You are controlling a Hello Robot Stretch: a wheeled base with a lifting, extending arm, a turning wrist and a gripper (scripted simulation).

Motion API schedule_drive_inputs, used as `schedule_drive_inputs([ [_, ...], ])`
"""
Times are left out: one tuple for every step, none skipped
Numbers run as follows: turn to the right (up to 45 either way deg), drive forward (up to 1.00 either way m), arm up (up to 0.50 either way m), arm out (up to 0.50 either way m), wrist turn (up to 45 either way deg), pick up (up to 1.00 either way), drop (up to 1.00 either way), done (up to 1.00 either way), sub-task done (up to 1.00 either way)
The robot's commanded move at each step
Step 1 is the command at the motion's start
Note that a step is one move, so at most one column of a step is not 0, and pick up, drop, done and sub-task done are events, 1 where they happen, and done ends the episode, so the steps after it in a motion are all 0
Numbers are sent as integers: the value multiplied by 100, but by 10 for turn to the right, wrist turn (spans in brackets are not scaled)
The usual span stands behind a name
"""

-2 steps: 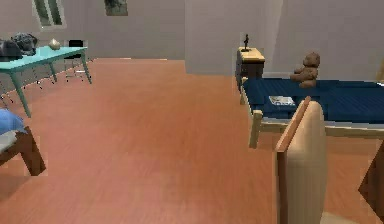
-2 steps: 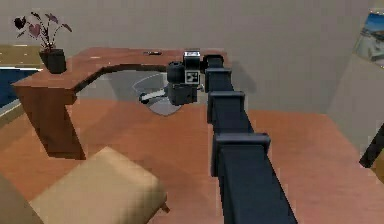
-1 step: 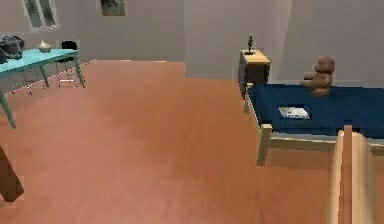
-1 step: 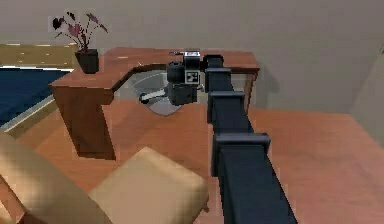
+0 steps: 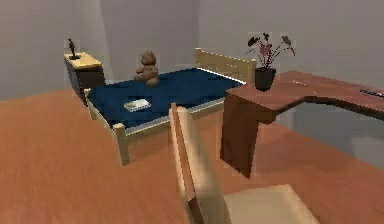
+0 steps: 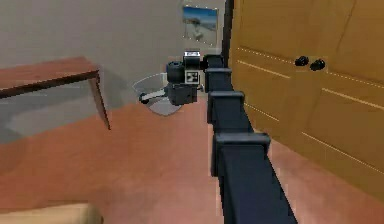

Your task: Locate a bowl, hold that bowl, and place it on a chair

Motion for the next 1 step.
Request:
schedule_drive_inputs([
  [390,0,0,0,0,0,0,0,0],
])
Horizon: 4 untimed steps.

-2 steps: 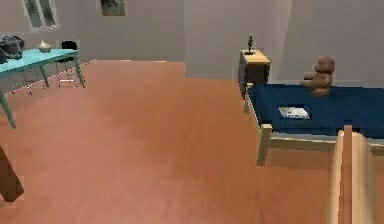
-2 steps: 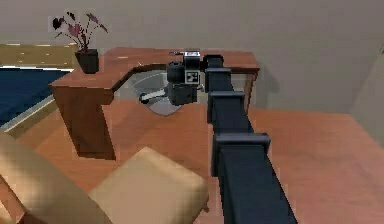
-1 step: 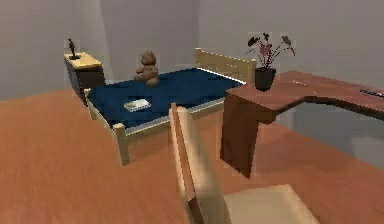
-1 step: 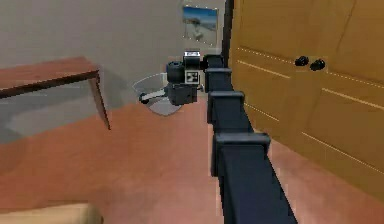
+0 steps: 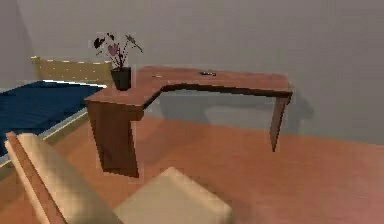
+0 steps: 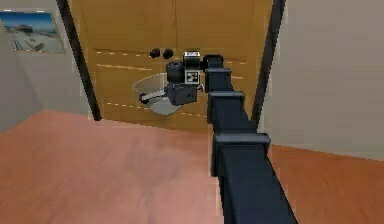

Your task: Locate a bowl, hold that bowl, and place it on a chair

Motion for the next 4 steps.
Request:
schedule_drive_inputs([
  [-450,0,0,0,0,0,0,0,0],
  [-330,0,0,0,0,0,0,0,0],
  [0,0,0,16,0,0,0,0,0],
  [0,0,0,0,-450,0,0,0,0],
])
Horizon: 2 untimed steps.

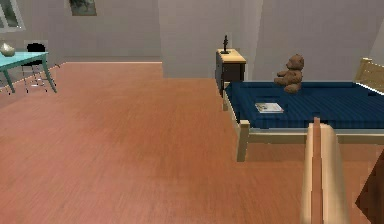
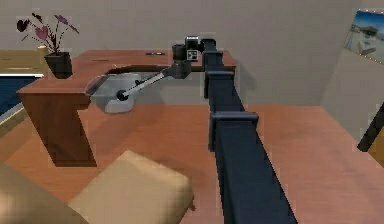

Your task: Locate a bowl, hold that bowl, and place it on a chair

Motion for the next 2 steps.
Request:
schedule_drive_inputs([
  [0,0,0,0,-210,0,0,0,0],
  [0,0,-36,0,0,0,0,0,0],
])
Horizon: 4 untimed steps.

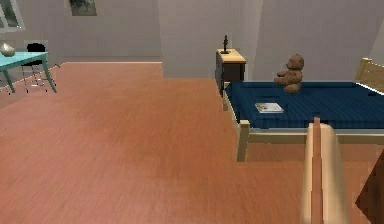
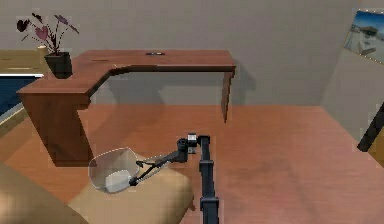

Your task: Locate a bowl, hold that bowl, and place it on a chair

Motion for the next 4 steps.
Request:
schedule_drive_inputs([
  [0,0,-32,0,0,0,0,0,0],
  [0,0,0,0,0,0,100,0,0],
  [0,0,10,0,0,0,0,0,0],
  [0,0,0,-8,0,0,0,0,0],
])
